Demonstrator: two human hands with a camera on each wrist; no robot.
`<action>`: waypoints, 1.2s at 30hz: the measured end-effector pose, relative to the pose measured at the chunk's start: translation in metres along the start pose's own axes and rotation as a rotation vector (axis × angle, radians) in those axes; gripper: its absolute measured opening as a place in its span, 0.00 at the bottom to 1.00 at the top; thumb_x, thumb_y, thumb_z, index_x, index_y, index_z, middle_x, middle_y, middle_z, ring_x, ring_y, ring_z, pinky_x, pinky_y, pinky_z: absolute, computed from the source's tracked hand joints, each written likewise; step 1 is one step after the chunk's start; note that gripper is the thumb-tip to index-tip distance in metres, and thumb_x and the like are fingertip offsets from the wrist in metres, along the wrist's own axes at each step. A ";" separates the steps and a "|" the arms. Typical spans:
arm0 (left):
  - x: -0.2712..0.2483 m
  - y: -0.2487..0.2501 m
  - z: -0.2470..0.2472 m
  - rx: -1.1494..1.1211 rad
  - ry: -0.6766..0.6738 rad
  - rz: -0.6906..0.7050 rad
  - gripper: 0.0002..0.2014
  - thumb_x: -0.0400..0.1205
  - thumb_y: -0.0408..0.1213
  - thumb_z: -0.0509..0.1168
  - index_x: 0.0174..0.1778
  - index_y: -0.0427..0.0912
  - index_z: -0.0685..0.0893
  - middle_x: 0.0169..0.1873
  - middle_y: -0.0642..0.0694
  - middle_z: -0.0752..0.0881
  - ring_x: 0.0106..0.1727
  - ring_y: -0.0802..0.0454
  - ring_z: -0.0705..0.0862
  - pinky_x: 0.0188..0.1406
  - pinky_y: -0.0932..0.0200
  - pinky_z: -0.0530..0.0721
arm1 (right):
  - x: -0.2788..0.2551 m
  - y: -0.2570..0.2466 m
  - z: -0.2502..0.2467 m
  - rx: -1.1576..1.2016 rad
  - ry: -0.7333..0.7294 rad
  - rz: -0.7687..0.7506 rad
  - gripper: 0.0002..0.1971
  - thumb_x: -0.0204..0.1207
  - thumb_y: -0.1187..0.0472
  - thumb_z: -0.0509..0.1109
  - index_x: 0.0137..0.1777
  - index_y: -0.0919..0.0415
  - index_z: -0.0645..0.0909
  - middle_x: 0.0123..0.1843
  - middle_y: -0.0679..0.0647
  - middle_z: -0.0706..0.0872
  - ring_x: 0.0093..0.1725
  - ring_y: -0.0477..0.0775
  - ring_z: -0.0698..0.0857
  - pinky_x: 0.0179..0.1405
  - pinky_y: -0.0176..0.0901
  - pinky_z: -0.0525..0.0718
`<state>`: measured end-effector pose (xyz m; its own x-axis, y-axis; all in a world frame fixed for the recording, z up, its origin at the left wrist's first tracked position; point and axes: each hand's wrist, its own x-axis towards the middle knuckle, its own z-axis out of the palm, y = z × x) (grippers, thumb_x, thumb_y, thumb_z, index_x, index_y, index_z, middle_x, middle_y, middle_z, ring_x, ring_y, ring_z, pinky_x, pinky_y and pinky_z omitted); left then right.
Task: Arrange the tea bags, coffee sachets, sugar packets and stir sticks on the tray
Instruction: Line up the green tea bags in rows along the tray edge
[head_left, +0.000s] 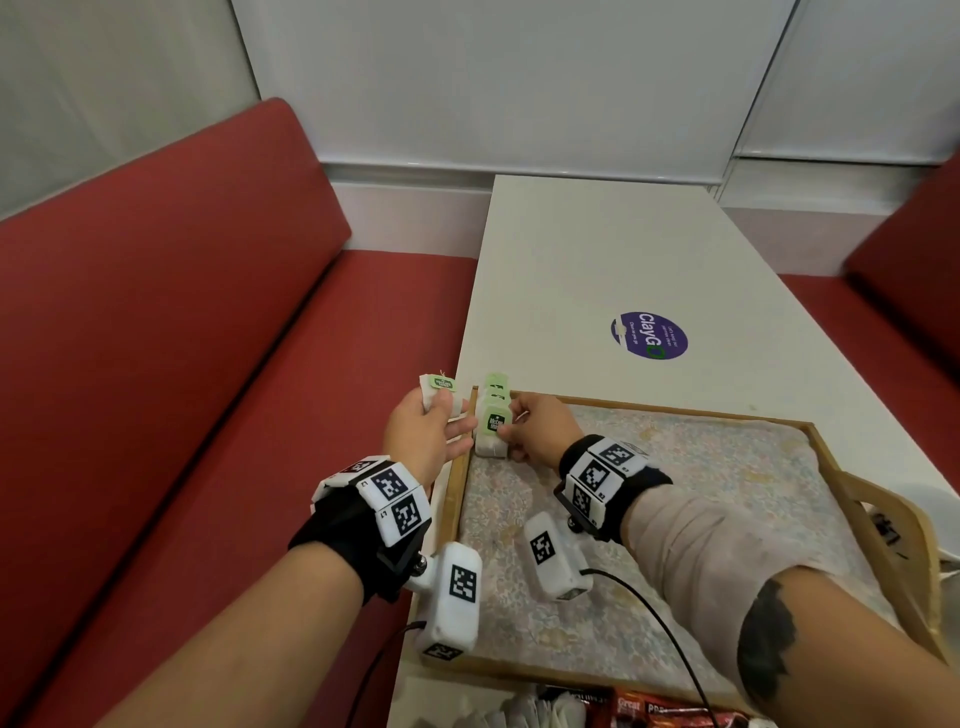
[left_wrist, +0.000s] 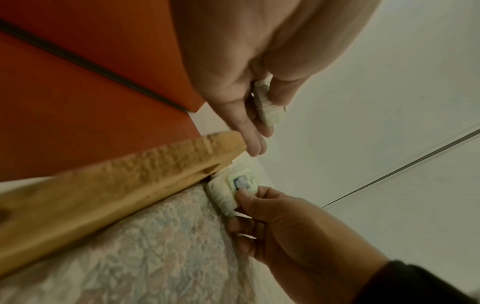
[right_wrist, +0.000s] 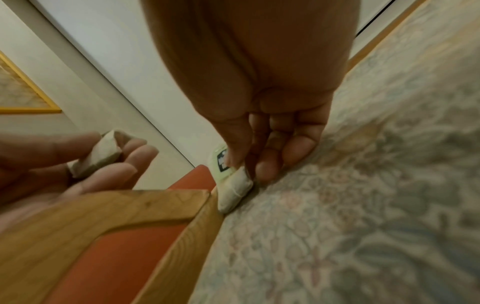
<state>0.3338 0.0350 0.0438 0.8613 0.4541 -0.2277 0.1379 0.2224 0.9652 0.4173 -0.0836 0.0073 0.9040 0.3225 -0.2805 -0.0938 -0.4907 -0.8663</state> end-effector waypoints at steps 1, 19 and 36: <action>0.001 -0.001 0.000 0.003 -0.006 0.000 0.08 0.89 0.36 0.52 0.49 0.43 0.76 0.43 0.49 0.85 0.40 0.55 0.86 0.35 0.63 0.85 | 0.002 0.000 0.001 -0.029 0.008 0.002 0.11 0.76 0.71 0.71 0.37 0.60 0.74 0.32 0.54 0.81 0.27 0.49 0.79 0.17 0.33 0.75; 0.004 -0.002 -0.002 -0.006 -0.031 -0.008 0.07 0.89 0.36 0.53 0.49 0.44 0.76 0.43 0.48 0.85 0.40 0.55 0.86 0.38 0.62 0.86 | -0.002 -0.003 0.002 -0.319 0.004 -0.046 0.21 0.60 0.60 0.83 0.31 0.53 0.68 0.32 0.44 0.80 0.31 0.44 0.78 0.30 0.38 0.73; 0.000 -0.001 -0.006 0.364 -0.041 0.184 0.04 0.83 0.35 0.65 0.51 0.41 0.82 0.40 0.46 0.87 0.41 0.49 0.84 0.40 0.53 0.81 | -0.032 -0.048 -0.013 0.054 -0.048 -0.170 0.17 0.81 0.46 0.64 0.48 0.61 0.82 0.41 0.50 0.84 0.33 0.48 0.79 0.32 0.38 0.75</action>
<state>0.3302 0.0398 0.0419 0.9056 0.4215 -0.0484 0.1370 -0.1825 0.9736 0.3980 -0.0810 0.0638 0.8881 0.4357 -0.1461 0.0353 -0.3818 -0.9236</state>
